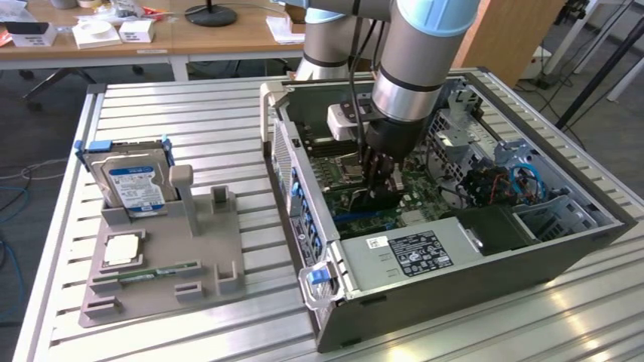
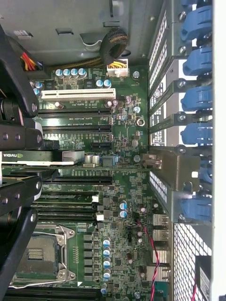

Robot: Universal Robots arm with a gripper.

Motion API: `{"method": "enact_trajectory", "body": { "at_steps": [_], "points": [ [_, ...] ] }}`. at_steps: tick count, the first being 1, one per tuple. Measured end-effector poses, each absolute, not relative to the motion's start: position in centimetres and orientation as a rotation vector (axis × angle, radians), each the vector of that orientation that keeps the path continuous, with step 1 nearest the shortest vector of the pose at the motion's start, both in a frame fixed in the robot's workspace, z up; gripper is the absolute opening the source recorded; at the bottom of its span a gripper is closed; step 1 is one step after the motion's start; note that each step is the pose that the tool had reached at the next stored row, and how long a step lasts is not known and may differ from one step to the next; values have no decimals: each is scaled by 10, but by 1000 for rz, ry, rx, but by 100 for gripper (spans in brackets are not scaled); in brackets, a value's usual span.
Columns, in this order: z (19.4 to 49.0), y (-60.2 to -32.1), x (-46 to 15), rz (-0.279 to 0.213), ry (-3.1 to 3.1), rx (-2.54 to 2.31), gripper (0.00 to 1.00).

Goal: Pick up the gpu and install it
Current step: 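Insert the gpu into the slot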

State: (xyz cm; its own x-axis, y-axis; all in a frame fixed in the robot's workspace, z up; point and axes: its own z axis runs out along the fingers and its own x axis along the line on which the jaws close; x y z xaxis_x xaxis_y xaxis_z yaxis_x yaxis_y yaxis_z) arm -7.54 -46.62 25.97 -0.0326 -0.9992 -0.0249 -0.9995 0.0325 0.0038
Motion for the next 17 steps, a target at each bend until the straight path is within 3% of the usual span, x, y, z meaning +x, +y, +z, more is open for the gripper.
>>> {"method": "enact_trajectory", "body": {
  "at_steps": [17],
  "points": [
    [260,-465,-75,32,2244,-2175,26]
  ]
}}
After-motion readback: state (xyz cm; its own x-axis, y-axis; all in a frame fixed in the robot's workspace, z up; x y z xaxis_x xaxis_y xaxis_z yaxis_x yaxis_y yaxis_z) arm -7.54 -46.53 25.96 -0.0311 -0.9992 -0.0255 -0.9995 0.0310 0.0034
